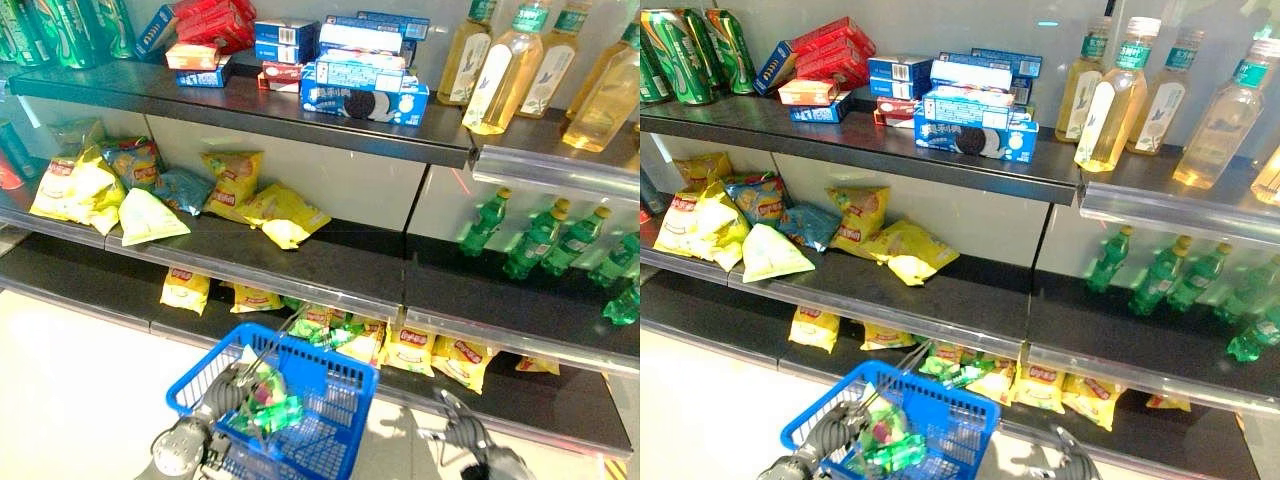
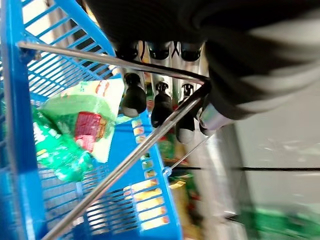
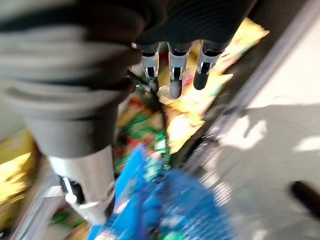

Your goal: Pick up the snacks into the basket

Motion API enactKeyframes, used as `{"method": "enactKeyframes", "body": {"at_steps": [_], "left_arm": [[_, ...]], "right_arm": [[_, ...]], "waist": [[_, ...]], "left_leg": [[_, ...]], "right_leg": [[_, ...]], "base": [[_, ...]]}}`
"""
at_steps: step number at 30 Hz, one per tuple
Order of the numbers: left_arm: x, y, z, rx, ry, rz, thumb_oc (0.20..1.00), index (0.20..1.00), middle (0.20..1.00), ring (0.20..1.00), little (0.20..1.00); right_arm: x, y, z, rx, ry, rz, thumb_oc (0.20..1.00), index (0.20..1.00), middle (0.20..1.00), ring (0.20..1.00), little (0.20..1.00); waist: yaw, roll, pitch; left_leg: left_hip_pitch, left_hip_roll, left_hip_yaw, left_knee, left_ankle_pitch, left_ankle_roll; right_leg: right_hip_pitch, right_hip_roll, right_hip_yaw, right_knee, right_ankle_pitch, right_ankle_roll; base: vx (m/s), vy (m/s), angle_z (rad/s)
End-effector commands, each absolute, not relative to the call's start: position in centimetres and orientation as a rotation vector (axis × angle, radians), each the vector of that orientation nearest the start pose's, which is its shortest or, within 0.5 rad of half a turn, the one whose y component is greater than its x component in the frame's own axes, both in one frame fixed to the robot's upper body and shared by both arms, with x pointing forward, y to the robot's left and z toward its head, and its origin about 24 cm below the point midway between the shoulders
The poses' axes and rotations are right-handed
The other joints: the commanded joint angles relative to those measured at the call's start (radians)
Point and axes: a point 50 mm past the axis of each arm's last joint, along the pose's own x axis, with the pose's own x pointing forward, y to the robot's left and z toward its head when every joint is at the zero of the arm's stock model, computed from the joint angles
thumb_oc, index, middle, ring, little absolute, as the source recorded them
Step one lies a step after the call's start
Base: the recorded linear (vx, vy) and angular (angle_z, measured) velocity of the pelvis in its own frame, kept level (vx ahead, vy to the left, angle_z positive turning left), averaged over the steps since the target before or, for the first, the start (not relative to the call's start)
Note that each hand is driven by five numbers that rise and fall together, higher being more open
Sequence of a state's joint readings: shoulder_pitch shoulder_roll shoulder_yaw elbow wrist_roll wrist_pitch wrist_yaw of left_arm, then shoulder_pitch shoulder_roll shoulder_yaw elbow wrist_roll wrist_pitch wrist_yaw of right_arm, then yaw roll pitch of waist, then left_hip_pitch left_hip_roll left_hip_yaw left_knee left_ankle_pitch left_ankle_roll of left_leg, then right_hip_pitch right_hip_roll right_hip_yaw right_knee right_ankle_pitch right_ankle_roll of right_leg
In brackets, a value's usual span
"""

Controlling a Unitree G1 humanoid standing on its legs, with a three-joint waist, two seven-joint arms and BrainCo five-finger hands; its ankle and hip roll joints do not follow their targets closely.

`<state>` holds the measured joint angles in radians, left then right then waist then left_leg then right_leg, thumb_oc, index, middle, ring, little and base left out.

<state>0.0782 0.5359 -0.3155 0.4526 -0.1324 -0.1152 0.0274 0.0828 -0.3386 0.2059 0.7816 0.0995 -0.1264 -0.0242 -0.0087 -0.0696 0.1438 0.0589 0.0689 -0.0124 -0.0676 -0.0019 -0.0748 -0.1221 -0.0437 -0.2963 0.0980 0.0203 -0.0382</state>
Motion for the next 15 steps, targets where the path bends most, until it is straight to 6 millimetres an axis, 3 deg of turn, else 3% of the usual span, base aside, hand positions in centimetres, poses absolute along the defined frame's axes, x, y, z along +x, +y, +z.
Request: {"method": "enactKeyframes", "body": {"at_steps": [1, 5, 6, 8, 10, 11, 13, 15], "left_arm": [[22.3, 23.6, -1.4, 0.464, 0.214, -0.148, 0.2, 0.2, 0.2, 0.2, 0.2], [19.6, 25.3, -5.7, 0.447, 0.434, -0.071, 0.2, 0.2, 0.2, 0.2, 0.2], [18.7, 25.7, -7.1, 0.445, 0.519, -0.055, 0.2, 0.2, 0.2, 0.2, 0.2], [18.4, 25.8, -7.5, 0.464, 0.542, -0.055, 0.2, 0.2, 0.2, 0.2, 0.2], [16.3, 26.4, -10.0, 0.485, 0.697, -0.055, 0.2, 0.2, 0.2, 0.2, 0.2], [16.3, 26.3, -10.0, 0.485, 0.696, -0.055, 0.2, 0.2, 0.2, 0.2, 0.2], [13.9, 27.1, -12.1, 0.474, 0.863, -0.003, 0.2, 0.2, 0.2, 0.2, 0.2], [13.5, 27.1, -12.4, 0.469, 0.886, 0.0, 0.2, 0.2, 0.2, 0.2, 0.2]], "right_arm": [[15.0, -23.5, -11.7, -0.33, 0.758, 0.009, 1.0, 1.0, 1.0, 1.0, 1.0], [10.0, -25.2, -14.7, -0.343, 1.042, -0.1, 1.0, 1.0, 1.0, 1.0, 1.0], [9.6, -25.1, -14.9, -0.367, 1.072, -0.085, 1.0, 1.0, 1.0, 1.0, 1.0], [8.7, -25.2, -15.3, -0.359, 1.118, -0.097, 1.0, 1.0, 1.0, 1.0, 1.0], [7.7, -25.4, -15.6, -0.339, 1.167, -0.13, 1.0, 1.0, 1.0, 1.0, 1.0], [7.7, -25.4, -15.6, -0.339, 1.167, -0.13, 1.0, 1.0, 1.0, 1.0, 1.0], [7.2, -25.2, -15.9, -0.281, 1.192, -0.173, 1.0, 1.0, 1.0, 1.0, 1.0], [7.0, -25.2, -15.9, -0.275, 1.201, -0.178, 1.0, 1.0, 1.0, 1.0, 1.0]], "waist": [[0.005, -0.026, -0.035], [0.001, -0.026, -0.034], [-0.002, -0.025, -0.032], [-0.002, -0.025, -0.03], [-0.006, -0.025, -0.027], [-0.006, -0.025, -0.026], [-0.012, -0.024, -0.026], [-0.012, -0.023, -0.026]], "left_leg": [[0.012, -0.043, 0.012, 0.05, -0.091, 0.035], [0.022, -0.077, 0.034, 0.059, -0.106, 0.062], [0.027, -0.088, 0.046, 0.052, -0.106, 0.071], [0.033, -0.093, 0.05, 0.046, -0.106, 0.077], [0.047, -0.108, 0.062, 0.026, -0.104, 0.09], [0.048, -0.108, 0.062, 0.025, -0.104, 0.09], [0.052, -0.113, 0.071, 0.013, -0.099, 0.095], [0.053, -0.113, 0.071, 0.011, -0.098, 0.097]], "right_leg": [[0.049, -0.181, 0.062, -0.011, 0.057, 0.233], [0.043, -0.207, 0.09, 0.002, 0.097, 0.253], [0.033, -0.217, 0.106, 0.008, 0.112, 0.261], [0.03, -0.222, 0.111, 0.011, 0.116, 0.264], [0.018, -0.235, 0.121, 0.018, 0.131, 0.267], [0.019, -0.235, 0.121, 0.018, 0.131, 0.267], [0.011, -0.233, 0.136, 0.015, 0.141, 0.266], [0.011, -0.231, 0.137, 0.012, 0.14, 0.264]], "base": [[-0.01, 0.165, -0.01], [-0.03, 0.195, -0.03], [-0.05, 0.193, -0.13], [-0.04, 0.139, -0.28], [-0.04, 0.167, -0.19], [-0.04, 0.107, -0.22], [-0.03, 0.069, -0.26], [-0.02, 0.031, -0.09]]}}
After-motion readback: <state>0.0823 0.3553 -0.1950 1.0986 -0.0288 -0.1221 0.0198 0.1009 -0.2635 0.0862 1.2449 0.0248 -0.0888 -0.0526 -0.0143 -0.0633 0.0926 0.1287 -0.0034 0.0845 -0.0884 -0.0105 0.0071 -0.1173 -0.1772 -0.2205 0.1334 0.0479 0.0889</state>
